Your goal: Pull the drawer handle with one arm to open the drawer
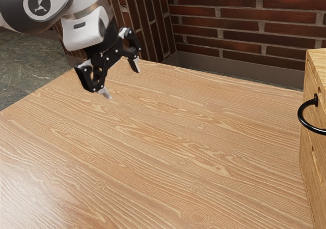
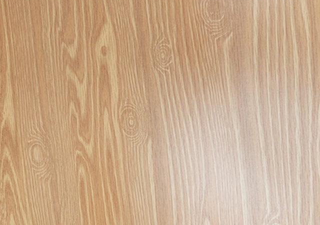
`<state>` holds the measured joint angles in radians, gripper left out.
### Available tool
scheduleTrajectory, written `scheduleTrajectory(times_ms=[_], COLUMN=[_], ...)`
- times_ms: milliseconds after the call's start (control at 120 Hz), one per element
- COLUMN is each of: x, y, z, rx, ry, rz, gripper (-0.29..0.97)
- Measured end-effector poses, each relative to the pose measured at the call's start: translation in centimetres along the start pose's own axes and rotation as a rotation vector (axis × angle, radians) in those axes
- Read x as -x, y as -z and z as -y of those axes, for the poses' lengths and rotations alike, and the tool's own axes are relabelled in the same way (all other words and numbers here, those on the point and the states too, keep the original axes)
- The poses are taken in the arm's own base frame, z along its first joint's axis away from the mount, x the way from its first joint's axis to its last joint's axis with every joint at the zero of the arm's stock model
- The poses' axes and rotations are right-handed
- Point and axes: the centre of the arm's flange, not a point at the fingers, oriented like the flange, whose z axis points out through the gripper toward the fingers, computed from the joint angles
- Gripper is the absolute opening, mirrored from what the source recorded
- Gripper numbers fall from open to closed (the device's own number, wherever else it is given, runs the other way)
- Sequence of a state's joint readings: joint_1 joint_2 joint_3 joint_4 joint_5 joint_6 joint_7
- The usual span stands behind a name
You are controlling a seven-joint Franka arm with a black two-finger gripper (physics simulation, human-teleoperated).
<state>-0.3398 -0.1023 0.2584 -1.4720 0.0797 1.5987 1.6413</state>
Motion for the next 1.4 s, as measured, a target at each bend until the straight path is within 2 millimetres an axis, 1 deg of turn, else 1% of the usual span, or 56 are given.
scheduleTrajectory(times_ms=[92,158,267,458,550,700,767,900,1067,1200,1250,1342,1400], x=[-2.5,-4.2,-6.0,-9.5,-10.8,-13.8,-14.6,-17.2,-18.7,-19.5,-20.1,-21.3,-21.6], y=[-1.1,-1.4,-1.8,-1.5,-1.5,-0.8,-0.4,0.3,0.5,-0.1,-0.3,-0.6,-1.3], z=[0.7,1.2,1.7,1.2,0.8,-0.1,-0.4,-0.8,-0.8,-0.3,-0.1,-0.3,-0.4], rx=[-0.064,-0.117,-0.185,-0.268,-0.293,-0.336,-0.355,-0.405,-0.468,-0.507,-0.522,-0.539,-0.541], ry=[-0.117,-0.190,-0.275,-0.414,-0.466,-0.565,-0.599,-0.673,-0.722,-0.744,-0.756,-0.780,-0.789], rz=[-0.013,-0.021,-0.047,-0.080,-0.101,-0.136,-0.143,-0.156,-0.153,-0.143,-0.142,-0.146,-0.146], gripper=[0.68,0.68,0.68,0.68,0.68,0.68,0.68,0.68,0.68,0.68,0.68,0.68,0.68])
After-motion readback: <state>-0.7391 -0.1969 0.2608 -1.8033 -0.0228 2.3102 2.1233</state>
